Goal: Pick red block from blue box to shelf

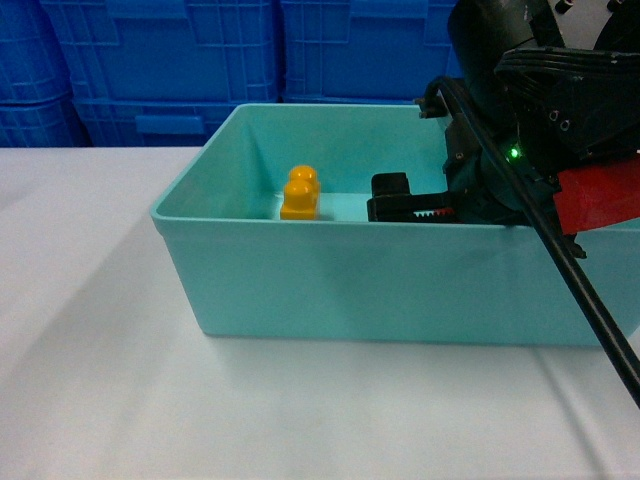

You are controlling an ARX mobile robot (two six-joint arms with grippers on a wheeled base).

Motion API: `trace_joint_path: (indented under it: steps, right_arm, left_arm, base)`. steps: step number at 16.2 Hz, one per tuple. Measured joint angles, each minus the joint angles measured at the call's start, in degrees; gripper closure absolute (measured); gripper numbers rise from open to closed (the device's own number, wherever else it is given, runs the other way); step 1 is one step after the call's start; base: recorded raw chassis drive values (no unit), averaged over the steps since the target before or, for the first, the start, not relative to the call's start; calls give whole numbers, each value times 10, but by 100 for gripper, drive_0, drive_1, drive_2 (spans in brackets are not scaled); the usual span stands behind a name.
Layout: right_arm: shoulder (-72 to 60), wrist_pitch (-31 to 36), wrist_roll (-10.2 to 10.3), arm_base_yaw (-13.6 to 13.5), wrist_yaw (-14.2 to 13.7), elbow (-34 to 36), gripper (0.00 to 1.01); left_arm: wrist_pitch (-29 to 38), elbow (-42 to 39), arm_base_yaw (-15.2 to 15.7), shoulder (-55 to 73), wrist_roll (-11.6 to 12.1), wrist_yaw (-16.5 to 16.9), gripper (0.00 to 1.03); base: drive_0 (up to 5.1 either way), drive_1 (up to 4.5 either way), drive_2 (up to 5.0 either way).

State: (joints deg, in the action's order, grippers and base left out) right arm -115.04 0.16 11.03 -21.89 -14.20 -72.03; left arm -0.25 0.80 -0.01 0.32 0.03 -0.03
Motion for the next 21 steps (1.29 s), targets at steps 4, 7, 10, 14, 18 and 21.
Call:
trace_joint_path:
  steps: [4,7,10,14,18,21]
  right_arm:
    - [-3,11,0,2,-9,0,25]
    - [-3,32,-9,2,-8,4,54]
    - [-3,62,-21,7,-5,16,71]
    - [15,109,-52,14,16,44,71]
    - [115,110,-93,33,81,40,72]
    - [252,90,-125,89,117,66,72]
  left_arm:
    - [0,0,0,0,0,0,5]
    - [0,0,0,0,0,0,5]
    - [0,0,0,0,0,0,5]
    - [0,0,0,0,0,0,5]
    - [0,0,0,0,0,0,5]
    - [0,0,0,0,0,0,5]
  base:
    - [0,0,0]
    - [0,0,0]
    - [0,0,0]
    - [0,0,0]
    - [0,0,0]
    - [0,0,0]
